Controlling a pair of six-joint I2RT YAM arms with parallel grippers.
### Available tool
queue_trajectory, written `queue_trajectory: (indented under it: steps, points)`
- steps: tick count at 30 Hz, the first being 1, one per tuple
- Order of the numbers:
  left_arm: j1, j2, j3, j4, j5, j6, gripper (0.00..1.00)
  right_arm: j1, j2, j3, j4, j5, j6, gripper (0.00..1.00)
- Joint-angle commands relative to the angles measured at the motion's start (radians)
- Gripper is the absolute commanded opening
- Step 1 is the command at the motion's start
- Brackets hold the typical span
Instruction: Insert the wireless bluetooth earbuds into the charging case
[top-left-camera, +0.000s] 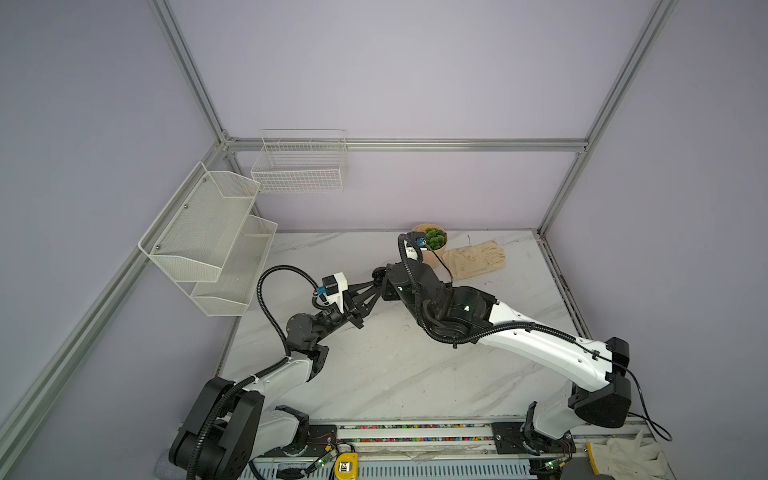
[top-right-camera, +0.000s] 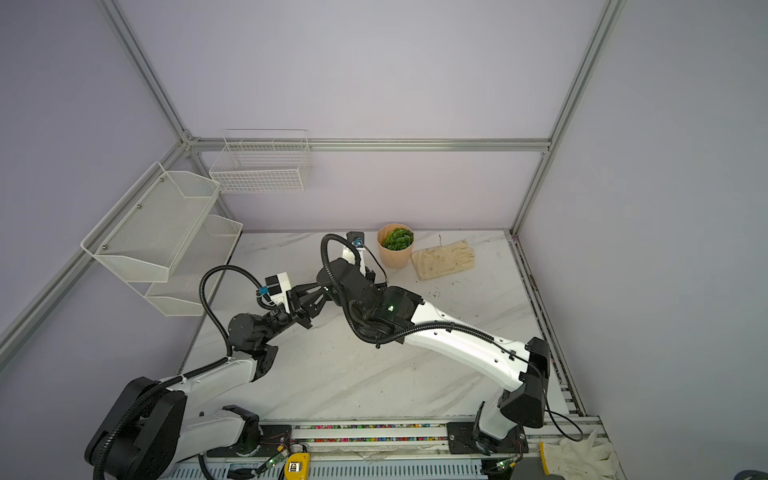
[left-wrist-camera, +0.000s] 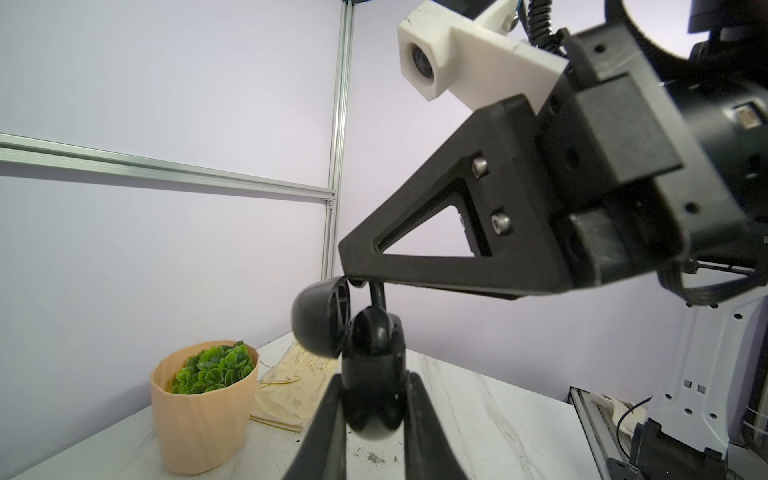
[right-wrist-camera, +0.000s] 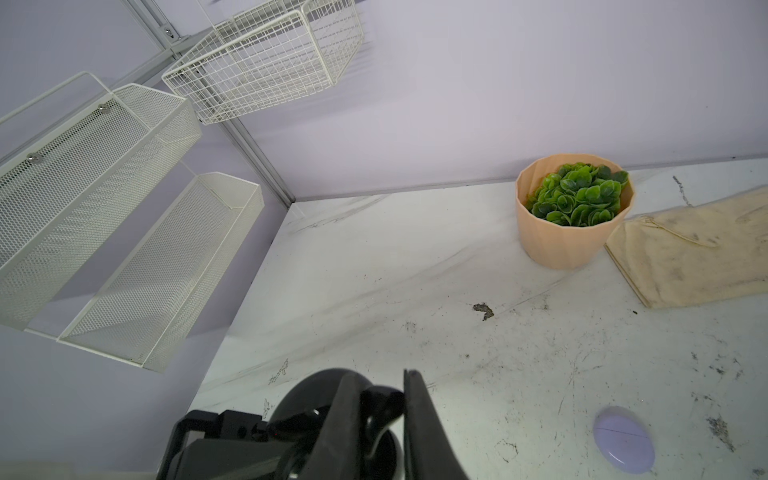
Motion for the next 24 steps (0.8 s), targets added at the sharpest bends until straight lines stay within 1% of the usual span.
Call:
queue_trajectory:
  steps: [1, 15, 24]
  points:
    - [-0.003, -0.023, 0.049, 0.066, -0.013, 0.002, 0.00, 0.009, -0.014, -0.021, 0.031, 0.025, 0.021, 0.13]
    - [-0.003, -0.026, 0.045, 0.068, -0.020, 0.002, 0.00, 0.031, 0.008, -0.023, 0.036, 0.008, 0.033, 0.13]
    - [-0.003, -0.028, 0.043, 0.067, -0.022, 0.002, 0.00, 0.032, 0.006, -0.031, 0.020, 0.012, 0.039, 0.16]
